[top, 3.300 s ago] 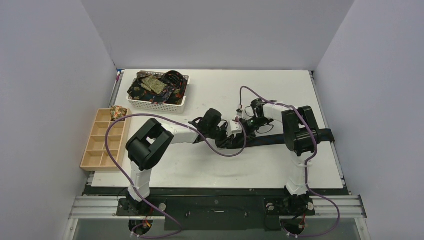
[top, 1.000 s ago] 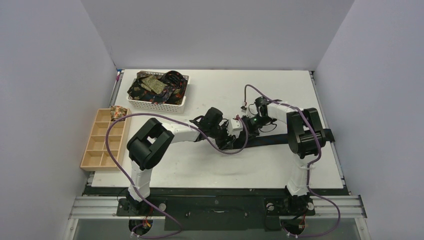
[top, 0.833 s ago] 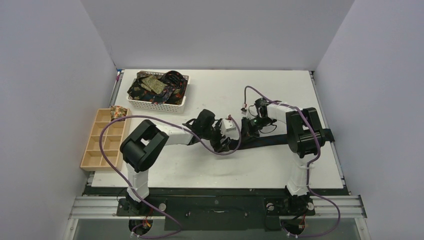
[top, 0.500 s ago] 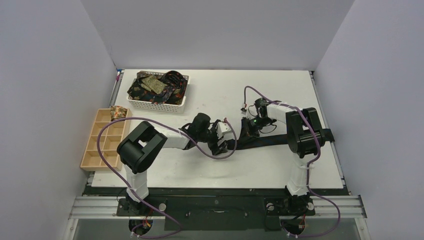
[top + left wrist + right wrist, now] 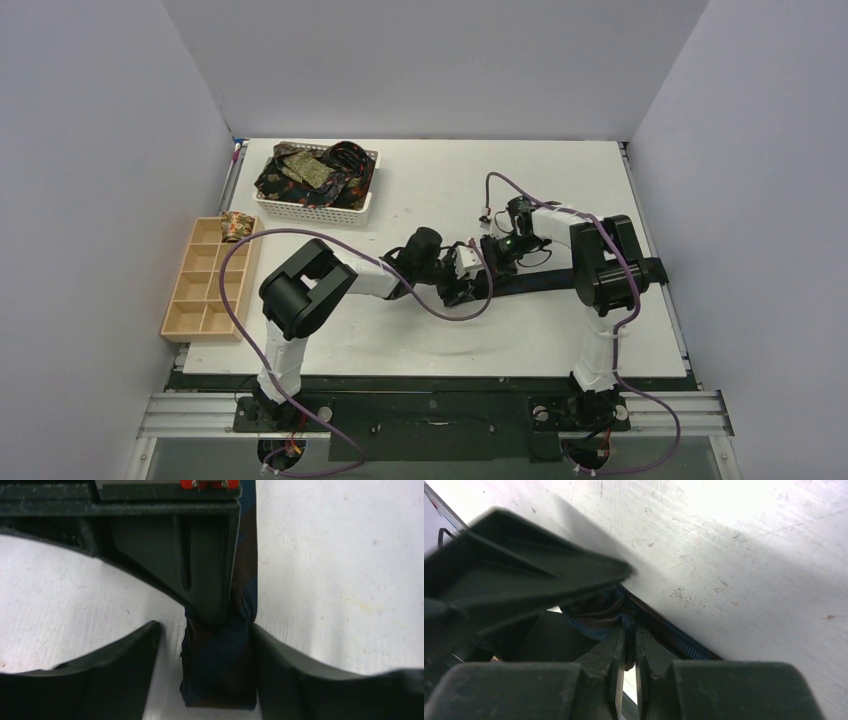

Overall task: Roll the ties
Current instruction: Roll the tie at the center of the board.

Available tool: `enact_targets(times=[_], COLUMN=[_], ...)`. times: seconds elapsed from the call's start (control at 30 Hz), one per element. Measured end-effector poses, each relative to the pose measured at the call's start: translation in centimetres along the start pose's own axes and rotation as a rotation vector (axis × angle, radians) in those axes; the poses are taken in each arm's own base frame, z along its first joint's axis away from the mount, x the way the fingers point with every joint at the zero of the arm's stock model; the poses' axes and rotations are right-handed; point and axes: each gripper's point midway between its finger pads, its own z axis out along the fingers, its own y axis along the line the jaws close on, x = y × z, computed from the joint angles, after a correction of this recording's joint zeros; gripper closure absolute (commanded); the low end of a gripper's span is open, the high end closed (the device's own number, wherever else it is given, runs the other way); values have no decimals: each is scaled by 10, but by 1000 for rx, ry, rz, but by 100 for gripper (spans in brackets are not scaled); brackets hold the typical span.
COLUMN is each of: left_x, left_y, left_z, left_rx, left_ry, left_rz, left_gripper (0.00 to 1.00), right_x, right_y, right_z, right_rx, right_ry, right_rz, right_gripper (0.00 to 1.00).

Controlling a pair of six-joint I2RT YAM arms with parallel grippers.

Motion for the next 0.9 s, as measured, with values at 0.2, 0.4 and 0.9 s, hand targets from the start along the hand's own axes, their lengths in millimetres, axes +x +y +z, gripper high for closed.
enact_targets(times=[0.2,0.4,0.9], left_x=[-1,0,1], left_y=[-6,-6,-4], left_z=[5,4,2], left_rx=[22,23,18], left_ry=[16,20,28], left_rz=[11,43,52], left_gripper=[70,70,42], right_x=[-3,1,3], right_y=[4,0,0], right_z=[-2,-13,-21], right_rx=[-19,-28,-34], right_ry=[-7,4,16], right_rz=[-18,-12,1], right_gripper=[66,65,100])
